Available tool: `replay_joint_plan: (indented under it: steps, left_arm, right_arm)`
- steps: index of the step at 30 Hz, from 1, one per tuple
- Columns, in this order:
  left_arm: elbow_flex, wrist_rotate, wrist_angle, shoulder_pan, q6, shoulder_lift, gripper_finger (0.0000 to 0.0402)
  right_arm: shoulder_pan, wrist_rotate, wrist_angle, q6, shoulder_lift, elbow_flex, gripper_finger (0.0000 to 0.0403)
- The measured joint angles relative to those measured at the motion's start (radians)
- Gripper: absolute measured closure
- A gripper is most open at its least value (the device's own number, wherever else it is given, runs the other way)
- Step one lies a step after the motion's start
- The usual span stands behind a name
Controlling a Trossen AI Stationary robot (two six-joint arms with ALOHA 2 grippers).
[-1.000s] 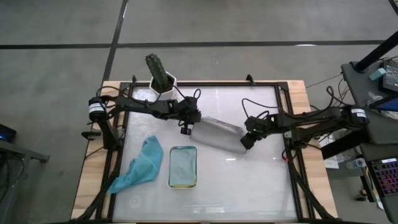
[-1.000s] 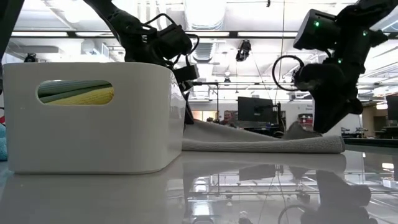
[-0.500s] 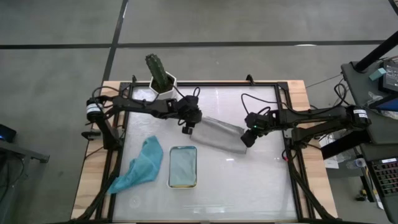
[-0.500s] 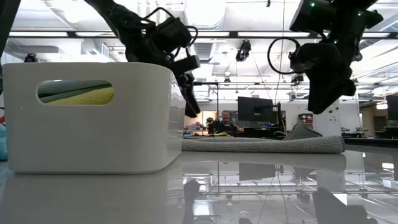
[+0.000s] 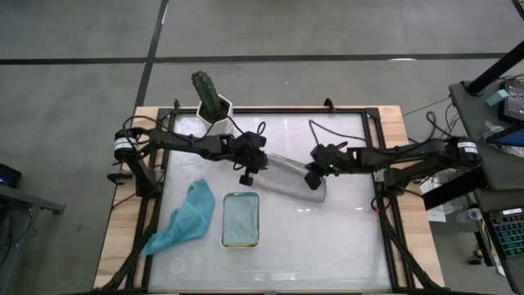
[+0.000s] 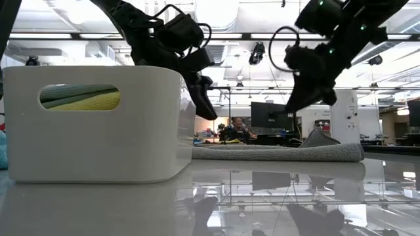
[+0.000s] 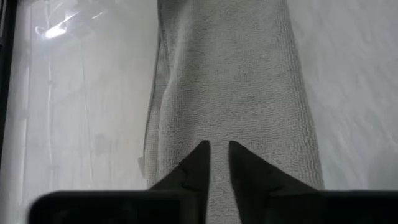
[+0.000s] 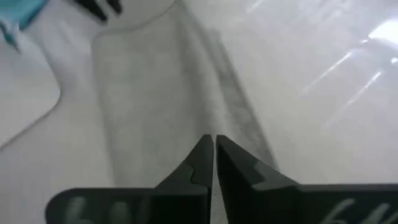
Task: Fold microfiber towels
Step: Fold the gray microfiber towel
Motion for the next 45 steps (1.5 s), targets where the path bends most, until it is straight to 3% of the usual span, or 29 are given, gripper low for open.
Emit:
replay_joint_plan:
  steps: [4, 10, 19, 25, 29, 33, 41, 45]
  left_arm:
    - [-0.001, -0.001, 0.001, 0.001, -0.004, 0.0, 0.0396]
    - [-0.008, -0.001, 0.001, 0.001, -0.025, 0.0, 0.0391]
    - [-0.018, -0.004, 0.029, 0.001, -0.026, 0.019, 0.0391]
    - [-0.017, -0.006, 0.064, 0.001, -0.025, 0.028, 0.0391]
    - [-0.017, -0.006, 0.099, 0.001, -0.025, 0.028, 0.0391]
    - [-0.017, -0.006, 0.157, 0.001, -0.024, 0.028, 0.0391]
    - [-0.019, -0.006, 0.17, -0.001, -0.02, 0.028, 0.0391]
    - [-0.024, -0.006, 0.168, -0.001, -0.018, 0.028, 0.0391]
  right_arm:
    - [0.0, -0.002, -0.014, 0.013, 0.085, -0.001, 0.0394]
    - [0.0, 0.137, -0.154, 0.113, 0.19, -0.003, 0.0394]
    - [0.0, 0.138, -0.184, 0.084, 0.14, 0.023, 0.0394]
    - [0.0, 0.014, -0.227, 0.116, 0.013, 0.03, 0.0394]
    - [0.001, -0.162, -0.245, 0.248, -0.064, 0.013, 0.039]
    - [0.003, -0.282, -0.277, 0.388, -0.115, -0.032, 0.0359]
    - [0.022, -0.287, -0.277, 0.677, -0.171, -0.162, 0.0247]
    - [0.052, -0.286, -0.245, 0.731, -0.168, -0.187, 0.0194]
